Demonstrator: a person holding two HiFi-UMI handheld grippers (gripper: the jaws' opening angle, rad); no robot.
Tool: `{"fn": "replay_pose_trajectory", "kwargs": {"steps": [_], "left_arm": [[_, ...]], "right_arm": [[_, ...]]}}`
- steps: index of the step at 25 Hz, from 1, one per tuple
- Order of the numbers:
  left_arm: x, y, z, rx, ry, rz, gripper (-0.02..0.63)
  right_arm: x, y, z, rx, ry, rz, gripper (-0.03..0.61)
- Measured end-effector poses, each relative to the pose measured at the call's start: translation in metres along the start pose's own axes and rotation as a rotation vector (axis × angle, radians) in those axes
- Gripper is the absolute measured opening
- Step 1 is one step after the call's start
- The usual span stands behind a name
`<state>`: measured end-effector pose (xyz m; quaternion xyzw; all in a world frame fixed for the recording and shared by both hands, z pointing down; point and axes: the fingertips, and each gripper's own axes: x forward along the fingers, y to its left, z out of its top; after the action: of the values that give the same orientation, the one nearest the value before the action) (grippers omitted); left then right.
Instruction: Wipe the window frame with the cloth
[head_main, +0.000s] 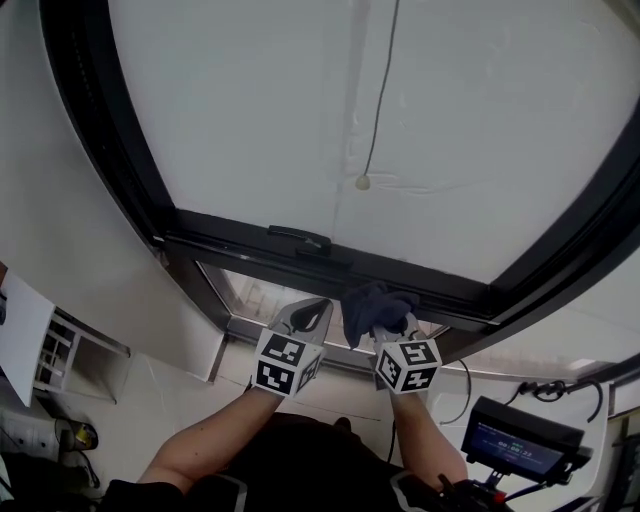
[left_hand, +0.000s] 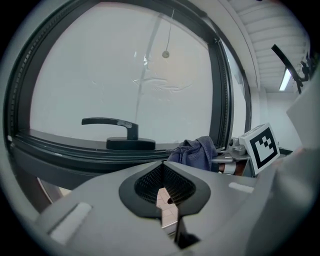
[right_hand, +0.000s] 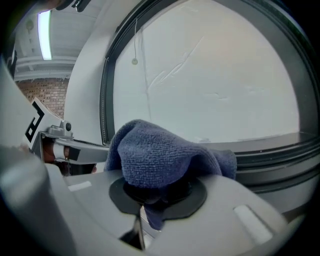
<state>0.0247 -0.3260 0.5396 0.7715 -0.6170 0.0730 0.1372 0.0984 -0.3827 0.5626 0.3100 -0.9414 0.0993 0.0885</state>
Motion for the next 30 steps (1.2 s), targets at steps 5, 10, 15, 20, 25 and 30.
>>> {"fn": "replay_pose_trajectory", "kwargs": {"steps": [5,10,15,20,25,30], "left_arm": [[-0.015,0.022,-0.002,-0.015,-0.008,0.047,-0.006],[-0.028,0.045,-0.002,-0.033,-0.019,0.094,-0.006],[-0.041,0.061,-0.005,-0.044,-0.026,0.129,-0.006],[-0.062,0.088,-0.009,-0.066,-0.037,0.182,-0.006],[-0.083,0.112,-0.008,-0.087,-0.055,0.217,-0.006],[-0.100,0.136,-0.014,-0.109,-0.061,0.247,-0.006]], "right_arm": [[0.014,0.020,0.002,-0.014,0.008,0.044,0.046],[0.029,0.037,0.004,-0.020,0.014,0.075,0.046],[0.046,0.056,0.005,-0.035,0.020,0.113,0.046],[0.063,0.080,0.002,-0.046,0.037,0.138,0.046],[0.078,0.103,0.005,-0.056,0.046,0.158,0.046],[0.096,0.125,0.006,-0.059,0.051,0.179,0.046]]}}
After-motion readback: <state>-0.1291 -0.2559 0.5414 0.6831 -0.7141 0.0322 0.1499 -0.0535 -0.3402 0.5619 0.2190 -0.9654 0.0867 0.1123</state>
